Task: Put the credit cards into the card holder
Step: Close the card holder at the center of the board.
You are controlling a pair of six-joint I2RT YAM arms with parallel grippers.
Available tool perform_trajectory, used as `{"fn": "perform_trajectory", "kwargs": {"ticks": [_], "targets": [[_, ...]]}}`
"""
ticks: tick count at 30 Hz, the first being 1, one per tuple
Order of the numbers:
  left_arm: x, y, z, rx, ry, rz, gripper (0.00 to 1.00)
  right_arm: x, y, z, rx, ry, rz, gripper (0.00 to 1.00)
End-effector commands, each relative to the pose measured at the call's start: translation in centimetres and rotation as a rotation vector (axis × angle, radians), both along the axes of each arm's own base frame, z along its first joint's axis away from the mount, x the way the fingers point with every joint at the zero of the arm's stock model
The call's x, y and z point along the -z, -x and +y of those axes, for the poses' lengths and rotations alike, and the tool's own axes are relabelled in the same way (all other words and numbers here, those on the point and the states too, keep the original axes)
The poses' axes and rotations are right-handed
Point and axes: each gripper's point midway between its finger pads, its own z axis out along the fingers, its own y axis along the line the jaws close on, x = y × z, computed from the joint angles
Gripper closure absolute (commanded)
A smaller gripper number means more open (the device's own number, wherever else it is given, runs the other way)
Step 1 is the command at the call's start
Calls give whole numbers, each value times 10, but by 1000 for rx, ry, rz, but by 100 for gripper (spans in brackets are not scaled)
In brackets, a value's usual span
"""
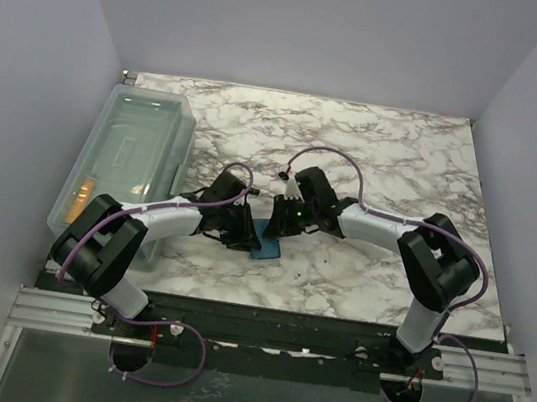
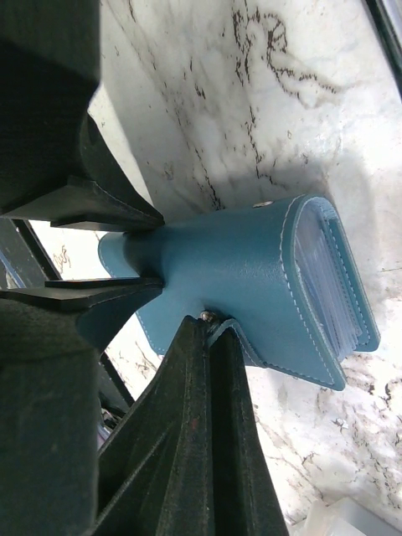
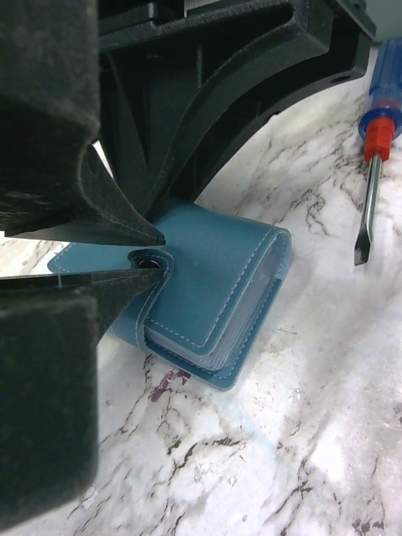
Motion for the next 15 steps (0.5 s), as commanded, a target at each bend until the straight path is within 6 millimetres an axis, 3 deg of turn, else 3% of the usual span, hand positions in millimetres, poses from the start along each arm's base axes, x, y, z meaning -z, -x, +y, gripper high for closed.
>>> {"fn": "perform_trajectory", "kwargs": {"ticks": [1, 9, 10, 12, 15], "targets": [[5, -4, -1, 0, -26, -52, 75, 64, 78, -25, -69, 59, 363, 79], [4, -5, -2, 6, -22, -55, 75, 58, 74, -35, -20, -59, 465, 75], [4, -5, -2, 6, -22, -54, 75, 57, 72, -36, -15, -65, 469, 78], [4, -5, -2, 7, -23, -55, 75, 58, 69, -38, -6, -68, 467, 96], [5, -4, -1, 6, -25, -55, 75, 59, 66, -41, -5, -52, 448, 100]]}}
